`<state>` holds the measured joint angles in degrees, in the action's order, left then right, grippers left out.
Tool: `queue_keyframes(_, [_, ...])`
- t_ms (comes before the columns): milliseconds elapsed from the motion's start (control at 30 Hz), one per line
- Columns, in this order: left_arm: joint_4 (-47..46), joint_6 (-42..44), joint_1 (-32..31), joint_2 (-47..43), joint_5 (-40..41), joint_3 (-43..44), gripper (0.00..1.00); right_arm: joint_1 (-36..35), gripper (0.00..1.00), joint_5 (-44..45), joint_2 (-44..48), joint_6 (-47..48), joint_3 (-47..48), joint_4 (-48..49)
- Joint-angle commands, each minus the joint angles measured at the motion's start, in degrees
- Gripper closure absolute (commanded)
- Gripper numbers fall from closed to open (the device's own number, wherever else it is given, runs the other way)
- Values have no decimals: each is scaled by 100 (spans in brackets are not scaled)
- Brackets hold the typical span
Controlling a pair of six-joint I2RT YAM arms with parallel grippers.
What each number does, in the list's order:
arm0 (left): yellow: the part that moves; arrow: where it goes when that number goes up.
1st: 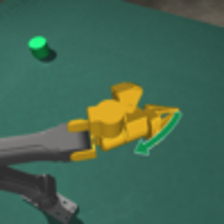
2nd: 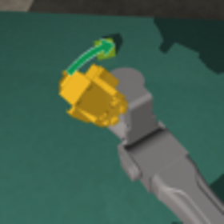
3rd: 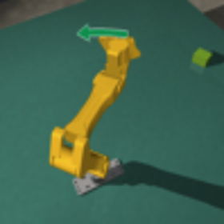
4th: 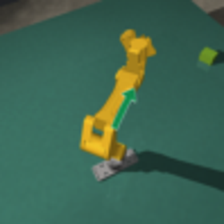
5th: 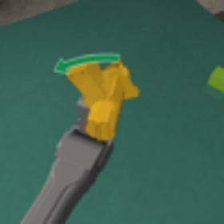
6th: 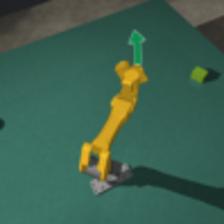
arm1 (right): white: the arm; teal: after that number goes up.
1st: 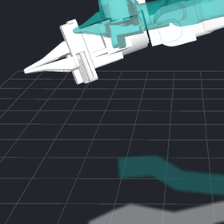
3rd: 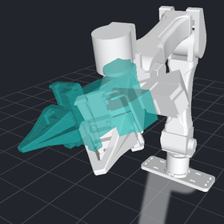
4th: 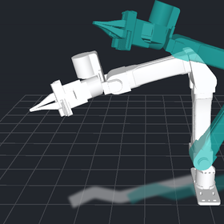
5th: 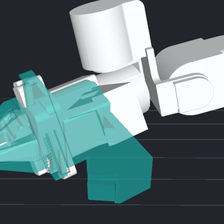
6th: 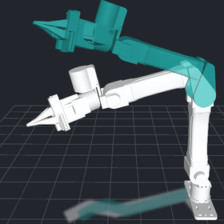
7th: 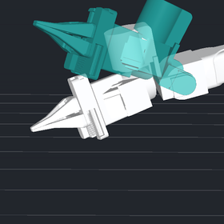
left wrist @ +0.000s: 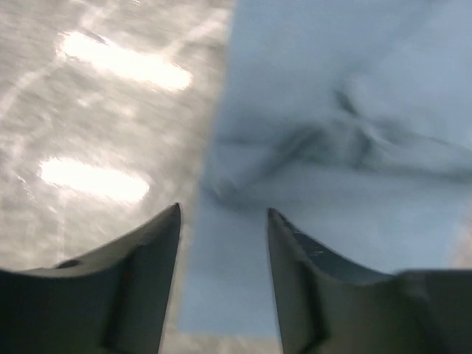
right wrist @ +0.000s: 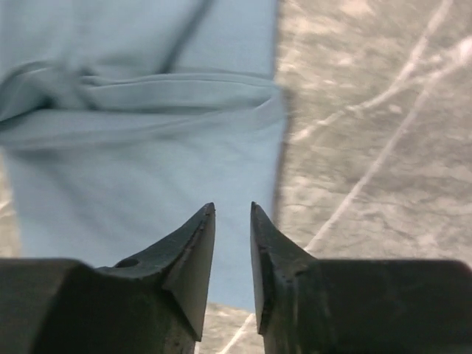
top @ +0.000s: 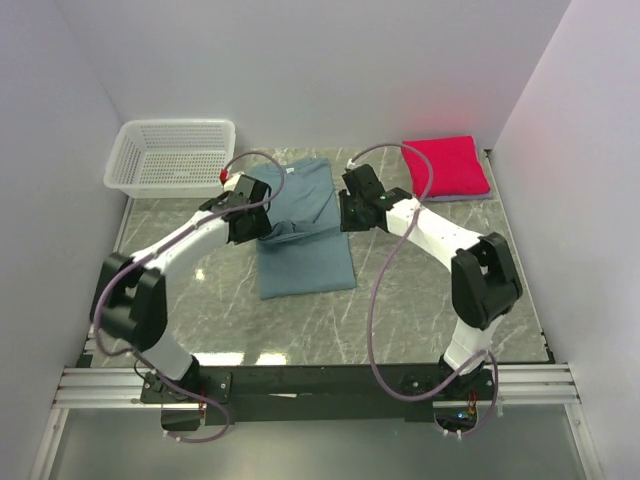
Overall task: Fold and stack the t-shirts
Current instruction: Fold the tshirt
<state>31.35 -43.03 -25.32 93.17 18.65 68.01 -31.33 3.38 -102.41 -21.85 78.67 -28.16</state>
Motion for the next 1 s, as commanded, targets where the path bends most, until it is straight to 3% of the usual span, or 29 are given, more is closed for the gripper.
queue_keyframes(0, [-128, -258, -402, -684, -327, -261, 48, -250, 68, -179, 301, -92, -378, 513])
queue_keyframes(167, [-568, -426, -895, -704, -740, -893, 70, -461, 73, -522, 12, -320, -625, 1014])
queue_keyframes(267, [-876, -505, -913, -563, -916, -1244, 78, -488, 74, -750, -260, -382, -511, 1207])
queue_keyframes(533, [-1044, -663, -904, -404, -986, -1808, 79, -356, 74, -699, -1376, -154, 682, 1262])
queue_keyframes(700, [-930, -786, -913, -860, -803, -2072, 78, -67, 73, -714, -1757, -241, 1431, 1260])
queue_keyframes(767, [-964, -821, -904, -1089, -635, -2168, 76, 83, 71, -1100, -1372, -355, 1239, 1558])
queue_keyframes(867, [-1481, -857, -843, -1634, -845, -2553, 78, 320, 68, -2329, -565, -688, 108, 2532])
queue_keyframes(967, [-2290, -944, -641, -2169, -1581, -3073, 83, 539, 63, -4016, 52, -1303, -1603, 3762])
